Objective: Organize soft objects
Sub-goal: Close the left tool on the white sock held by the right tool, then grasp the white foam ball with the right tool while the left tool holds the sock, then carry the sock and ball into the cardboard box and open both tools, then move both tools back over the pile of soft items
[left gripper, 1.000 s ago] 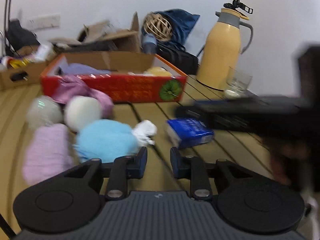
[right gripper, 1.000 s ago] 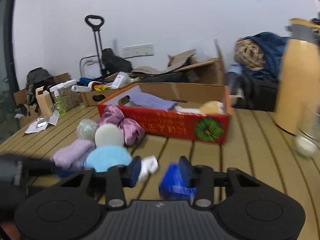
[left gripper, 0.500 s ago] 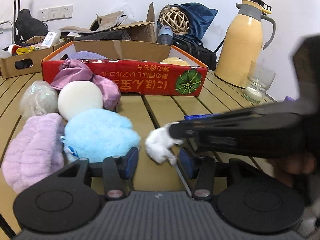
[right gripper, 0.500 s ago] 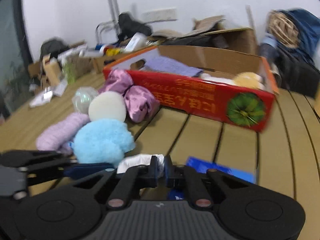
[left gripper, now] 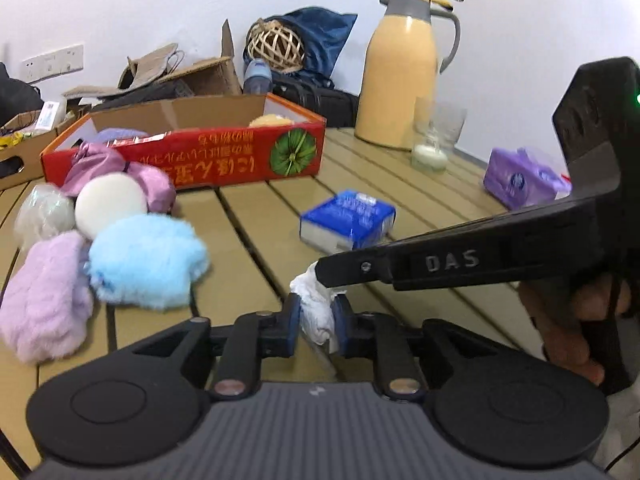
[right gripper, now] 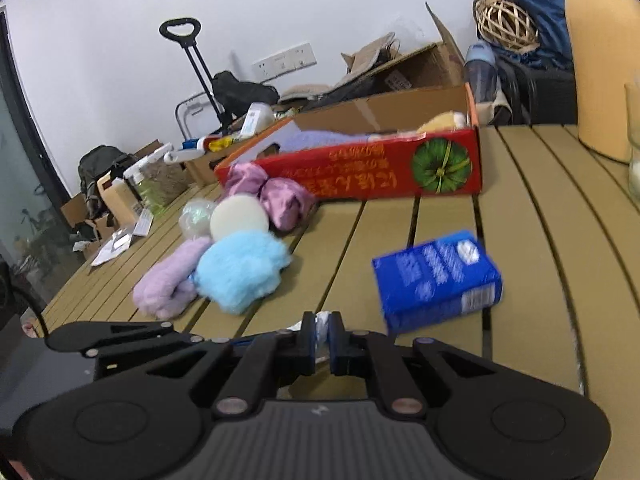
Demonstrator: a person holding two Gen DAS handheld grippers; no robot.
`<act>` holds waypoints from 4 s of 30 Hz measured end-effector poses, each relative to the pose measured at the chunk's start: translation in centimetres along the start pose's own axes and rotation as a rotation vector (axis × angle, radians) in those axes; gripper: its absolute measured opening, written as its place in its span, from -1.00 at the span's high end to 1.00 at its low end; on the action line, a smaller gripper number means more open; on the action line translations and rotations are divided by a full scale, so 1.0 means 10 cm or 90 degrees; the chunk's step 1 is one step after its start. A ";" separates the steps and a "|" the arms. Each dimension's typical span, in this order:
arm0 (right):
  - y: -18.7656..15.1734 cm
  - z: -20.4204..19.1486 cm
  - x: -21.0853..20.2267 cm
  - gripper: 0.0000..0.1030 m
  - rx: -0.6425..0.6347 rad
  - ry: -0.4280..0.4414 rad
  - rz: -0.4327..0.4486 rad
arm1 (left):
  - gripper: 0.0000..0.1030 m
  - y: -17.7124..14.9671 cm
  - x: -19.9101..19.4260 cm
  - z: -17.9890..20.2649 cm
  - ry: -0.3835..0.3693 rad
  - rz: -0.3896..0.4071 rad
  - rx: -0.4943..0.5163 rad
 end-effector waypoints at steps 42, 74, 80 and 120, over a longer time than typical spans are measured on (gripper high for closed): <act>0.97 -0.78 1.32 -0.18 -0.070 -0.040 0.068 | 0.70 0.50 -0.91 -1.70 0.175 0.194 -0.191; 1.98 0.60 0.45 -0.01 -0.101 -0.190 0.127 | 0.67 2.42 0.57 -1.07 0.011 0.089 -0.066; 2.45 1.05 1.66 -0.01 -0.208 -0.257 -0.042 | 0.67 2.83 1.90 -1.33 0.081 -0.010 -0.092; 1.34 -0.44 -0.99 -0.67 -0.206 -0.211 0.125 | -0.85 1.07 -1.85 -0.90 0.171 0.276 -0.035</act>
Point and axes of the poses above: each gripper's, at about its wrist camera, not at the fingertips, and x roughly the way its jaws point, z to its right, y to its top, the point moved 3 cm from there along x, roughly the way its jaws point, and after that the axes turned 12 degrees about -x, right-handed, at the moved point
